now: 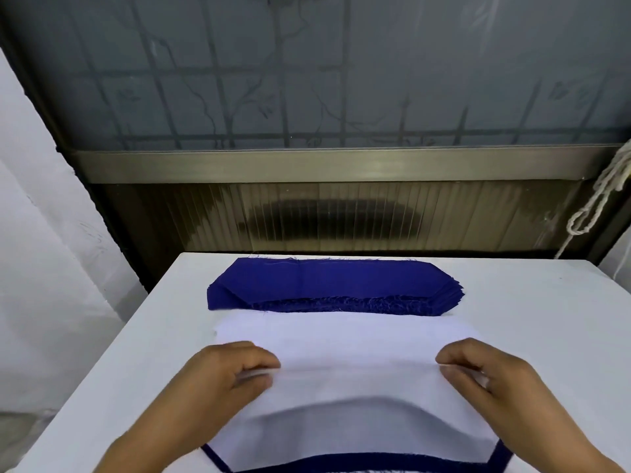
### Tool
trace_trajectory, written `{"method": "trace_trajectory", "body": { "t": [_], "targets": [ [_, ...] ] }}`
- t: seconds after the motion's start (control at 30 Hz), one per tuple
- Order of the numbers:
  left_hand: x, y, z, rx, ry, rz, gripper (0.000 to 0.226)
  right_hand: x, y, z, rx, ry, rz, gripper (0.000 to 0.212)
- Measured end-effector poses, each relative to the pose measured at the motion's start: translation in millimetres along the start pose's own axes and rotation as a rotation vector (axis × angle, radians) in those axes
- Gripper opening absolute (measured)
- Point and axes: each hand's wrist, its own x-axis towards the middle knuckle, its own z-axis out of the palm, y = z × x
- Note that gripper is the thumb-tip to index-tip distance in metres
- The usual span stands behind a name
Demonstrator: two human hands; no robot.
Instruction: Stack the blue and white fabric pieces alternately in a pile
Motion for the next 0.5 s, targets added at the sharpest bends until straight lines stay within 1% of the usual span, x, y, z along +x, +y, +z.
{"method": "trace_trajectory", "body": {
  "t": [0.03, 0.07, 0.1, 0.13, 0.17, 0.2, 0.27, 0.33, 0.37, 0.43, 0.5],
  "targets": [
    [-3, -1, -4, -0.051, -0.124, -0.061, 0.019, -2, 1, -6, 0.056, -0.096, 0.073, 0.019],
    [-4, -3, -5, -0.044, -0.232, -0.102, 0.016, -2, 3, -11, 0.065, -0.209, 0.127, 0.02],
    [-4, -6, -4, -0.007, -0.305, -0.128, 0.013, -1, 5, -13, 0.033, -0.314, 0.16, 0.022],
    [-3, -8, -1, 0.027, -0.345, -0.145, 0.012, 1, 8, -13, -0.02, -0.399, 0.188, 0.024],
    [-2, -10, 2, 0.036, -0.357, -0.164, 0.013, 2, 10, -10, -0.068, -0.444, 0.207, 0.027],
    [0, -10, 6, 0.027, -0.336, -0.181, 0.016, 3, 12, -8, -0.092, -0.438, 0.217, 0.028],
    [4, -11, 11, -0.008, -0.216, -0.191, 0.023, 6, 14, -3, -0.108, -0.33, 0.208, 0.027],
    [7, -11, 9, -0.064, -0.002, -0.181, 0.026, 6, 11, -1, -0.128, -0.151, 0.145, 0.025],
    [7, -12, 8, -0.07, 0.112, -0.153, 0.027, 6, 11, -1, -0.155, -0.048, 0.073, 0.022],
    [4, -11, 6, 0.024, 0.301, -0.038, 0.027, 5, 10, 0, -0.254, 0.144, -0.101, 0.021],
    [-2, -9, 7, 0.151, 0.43, 0.117, 0.016, 1, 14, 2, -0.37, 0.247, -0.258, 0.017]
  ]
}}
